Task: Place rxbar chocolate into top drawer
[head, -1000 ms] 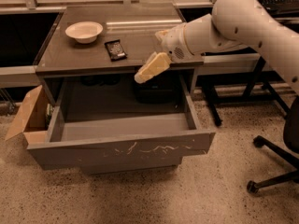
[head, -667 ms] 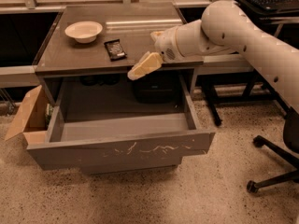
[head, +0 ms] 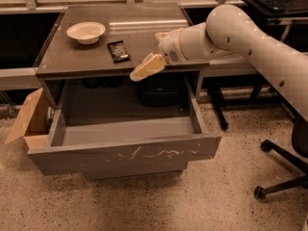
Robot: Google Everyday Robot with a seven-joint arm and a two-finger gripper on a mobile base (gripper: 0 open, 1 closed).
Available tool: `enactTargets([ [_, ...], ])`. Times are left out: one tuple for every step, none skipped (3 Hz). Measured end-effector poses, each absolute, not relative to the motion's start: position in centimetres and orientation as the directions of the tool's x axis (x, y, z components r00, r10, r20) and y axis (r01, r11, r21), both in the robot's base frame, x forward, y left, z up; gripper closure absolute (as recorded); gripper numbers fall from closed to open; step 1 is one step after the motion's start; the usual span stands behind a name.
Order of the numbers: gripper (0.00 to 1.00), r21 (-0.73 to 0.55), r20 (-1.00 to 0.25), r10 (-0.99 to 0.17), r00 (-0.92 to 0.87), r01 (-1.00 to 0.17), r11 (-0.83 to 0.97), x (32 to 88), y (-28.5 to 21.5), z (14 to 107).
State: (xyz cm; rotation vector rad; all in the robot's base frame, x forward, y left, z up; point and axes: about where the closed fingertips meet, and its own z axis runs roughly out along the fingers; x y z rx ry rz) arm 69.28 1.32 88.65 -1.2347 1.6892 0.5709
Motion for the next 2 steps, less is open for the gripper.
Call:
enactTargets([
  [0.0,-0.146,-0.904,-0.425,-0.05,-0.897,0.416,71.7,2.5,88.1],
  [0.0,-0.122,-0.925,-0.373,-0.065,-0.881,0.458,75.3,4.9,87.2],
])
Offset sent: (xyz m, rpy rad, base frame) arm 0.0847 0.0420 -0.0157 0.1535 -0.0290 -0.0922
